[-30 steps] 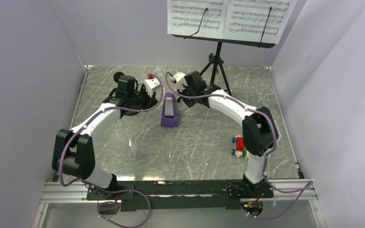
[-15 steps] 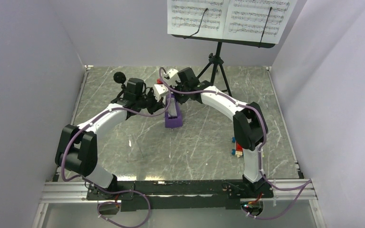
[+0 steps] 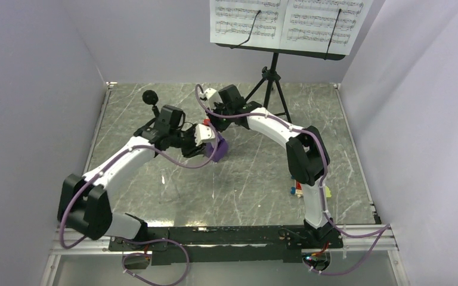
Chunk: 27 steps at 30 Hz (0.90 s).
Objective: Pack up the instrument practice props
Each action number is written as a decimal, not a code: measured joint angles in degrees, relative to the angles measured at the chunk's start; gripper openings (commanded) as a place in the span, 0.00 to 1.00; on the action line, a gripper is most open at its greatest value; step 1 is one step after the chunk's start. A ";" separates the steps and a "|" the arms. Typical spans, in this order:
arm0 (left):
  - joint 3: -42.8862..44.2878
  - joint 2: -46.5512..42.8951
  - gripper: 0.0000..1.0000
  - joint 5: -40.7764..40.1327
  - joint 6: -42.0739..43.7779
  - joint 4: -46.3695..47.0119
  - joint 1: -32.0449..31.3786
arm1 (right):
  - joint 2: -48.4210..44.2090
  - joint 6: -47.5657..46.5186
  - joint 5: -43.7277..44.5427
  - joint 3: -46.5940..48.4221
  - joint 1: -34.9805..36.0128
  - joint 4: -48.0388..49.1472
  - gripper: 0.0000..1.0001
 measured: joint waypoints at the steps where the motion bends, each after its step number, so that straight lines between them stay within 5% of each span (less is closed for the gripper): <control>1: 0.39 -1.68 0.54 0.11 1.77 -2.73 0.00 | -0.09 0.04 -0.22 0.00 -0.09 0.02 0.15; 5: 3.65 -7.21 0.71 0.11 8.59 -11.21 1.01 | -0.87 0.31 -1.22 -0.22 -1.66 -0.07 0.53; 8: 7.17 -8.46 0.80 0.02 13.60 -15.43 2.03 | -2.95 0.85 -1.64 -1.16 -4.48 -0.48 0.67; 16: 18.93 -0.09 0.86 0.35 28.11 -23.23 3.04 | -12.59 1.55 -1.95 -8.07 -8.68 -0.94 0.84; 27: 37.55 22.16 0.82 1.49 42.12 -33.75 3.06 | -29.81 -0.96 -5.77 -25.14 -8.02 -2.67 0.86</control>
